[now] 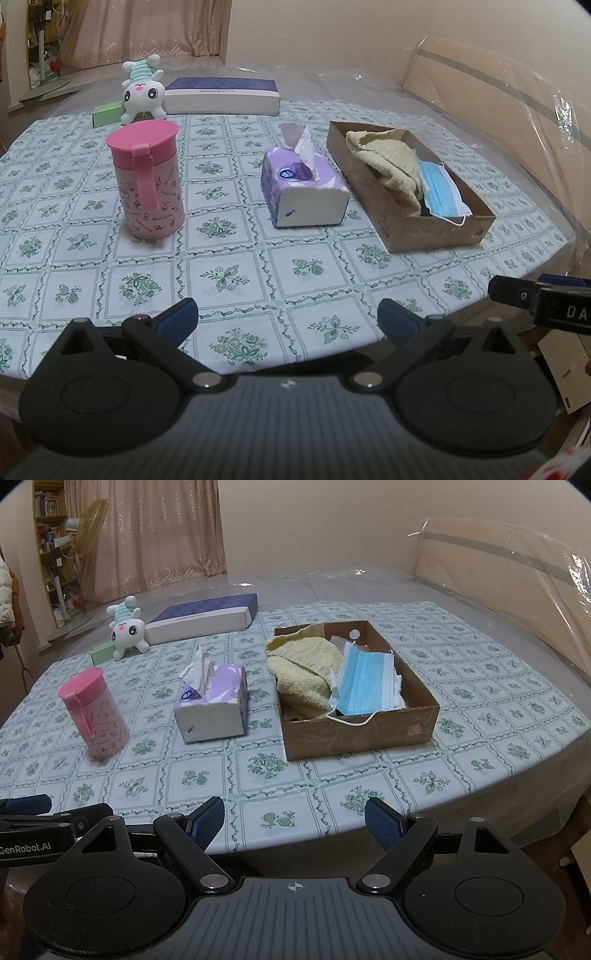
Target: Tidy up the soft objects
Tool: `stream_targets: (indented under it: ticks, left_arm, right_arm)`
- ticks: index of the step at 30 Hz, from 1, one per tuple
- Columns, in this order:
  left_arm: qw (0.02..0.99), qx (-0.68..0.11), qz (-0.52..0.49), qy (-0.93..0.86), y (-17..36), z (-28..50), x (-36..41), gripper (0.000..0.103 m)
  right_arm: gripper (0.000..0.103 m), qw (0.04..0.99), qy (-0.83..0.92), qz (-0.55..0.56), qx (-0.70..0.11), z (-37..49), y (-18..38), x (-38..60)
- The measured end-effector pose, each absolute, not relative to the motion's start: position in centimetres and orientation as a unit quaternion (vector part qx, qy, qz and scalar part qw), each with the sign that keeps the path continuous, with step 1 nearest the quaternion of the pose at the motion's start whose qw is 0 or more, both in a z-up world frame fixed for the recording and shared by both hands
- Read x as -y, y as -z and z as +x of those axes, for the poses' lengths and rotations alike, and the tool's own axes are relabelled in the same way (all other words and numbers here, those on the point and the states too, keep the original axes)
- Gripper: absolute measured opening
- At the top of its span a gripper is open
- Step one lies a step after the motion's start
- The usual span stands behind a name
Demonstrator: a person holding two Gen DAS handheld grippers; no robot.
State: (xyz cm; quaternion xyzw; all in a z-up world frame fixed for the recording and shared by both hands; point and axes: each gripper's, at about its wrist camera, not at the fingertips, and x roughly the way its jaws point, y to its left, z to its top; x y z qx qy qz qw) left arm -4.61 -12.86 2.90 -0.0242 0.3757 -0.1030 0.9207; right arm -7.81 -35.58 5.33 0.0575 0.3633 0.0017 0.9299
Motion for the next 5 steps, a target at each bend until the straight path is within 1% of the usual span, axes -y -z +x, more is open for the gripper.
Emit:
stream_targets:
  ticks: [5]
  left_arm:
    - [0.924, -0.365, -0.022, 0.107, -3.06, -4.81, 13.05, 0.103]
  right_arm:
    - [0.083, 0.93, -0.002, 0.058, -0.363, -7.81, -5.33, 35.59]
